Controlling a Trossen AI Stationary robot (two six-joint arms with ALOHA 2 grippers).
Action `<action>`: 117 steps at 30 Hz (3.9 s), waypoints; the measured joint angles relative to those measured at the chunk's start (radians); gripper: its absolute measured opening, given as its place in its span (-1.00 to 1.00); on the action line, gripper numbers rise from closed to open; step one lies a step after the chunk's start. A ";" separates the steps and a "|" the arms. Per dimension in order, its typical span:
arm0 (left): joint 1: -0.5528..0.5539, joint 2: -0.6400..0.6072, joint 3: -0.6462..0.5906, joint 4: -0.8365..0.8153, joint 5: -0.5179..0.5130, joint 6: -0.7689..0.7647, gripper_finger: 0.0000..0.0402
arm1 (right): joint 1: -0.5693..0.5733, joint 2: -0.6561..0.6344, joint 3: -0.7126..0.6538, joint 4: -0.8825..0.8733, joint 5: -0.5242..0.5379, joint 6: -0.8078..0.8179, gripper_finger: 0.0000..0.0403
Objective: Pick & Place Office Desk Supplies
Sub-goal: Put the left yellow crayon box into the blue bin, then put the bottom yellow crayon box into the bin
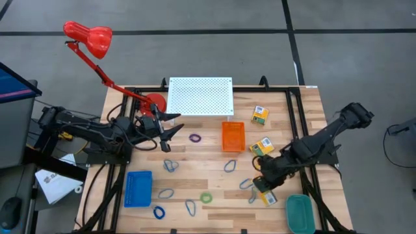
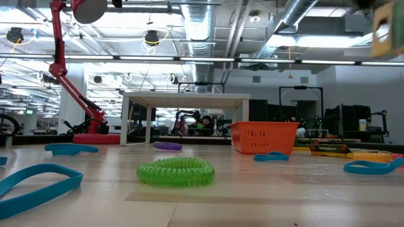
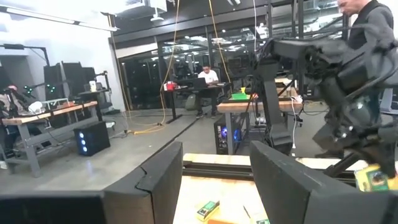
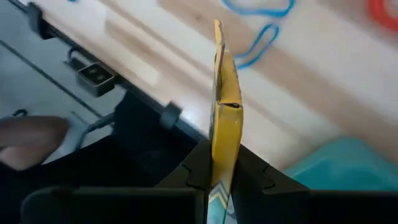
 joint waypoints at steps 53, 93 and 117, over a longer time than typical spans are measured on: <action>0.000 0.001 0.000 -0.032 0.059 -0.040 -0.10 | 0.332 0.550 0.374 -0.619 -0.330 0.331 -0.83; 0.000 0.011 0.001 -0.050 0.058 -0.063 -0.10 | 0.350 0.549 0.181 -0.485 -0.383 0.168 -0.17; 0.000 0.011 0.001 -0.049 0.057 -0.076 -0.10 | -0.078 0.548 0.317 -0.643 0.670 -0.393 -0.12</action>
